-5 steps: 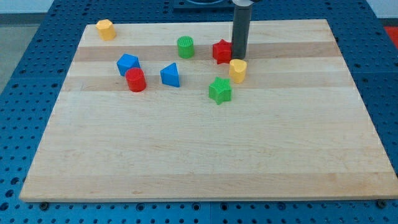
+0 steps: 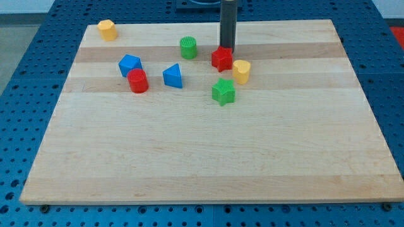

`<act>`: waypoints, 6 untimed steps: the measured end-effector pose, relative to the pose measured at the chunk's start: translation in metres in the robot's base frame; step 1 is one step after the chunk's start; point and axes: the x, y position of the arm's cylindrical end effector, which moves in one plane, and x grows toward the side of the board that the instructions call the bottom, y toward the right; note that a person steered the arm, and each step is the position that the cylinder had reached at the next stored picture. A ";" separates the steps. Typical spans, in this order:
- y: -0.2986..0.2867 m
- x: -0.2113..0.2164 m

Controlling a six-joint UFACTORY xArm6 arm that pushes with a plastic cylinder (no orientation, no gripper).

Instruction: Push the red star parallel to the yellow heart

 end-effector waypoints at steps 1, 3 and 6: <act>-0.001 0.020; -0.073 0.026; -0.090 0.026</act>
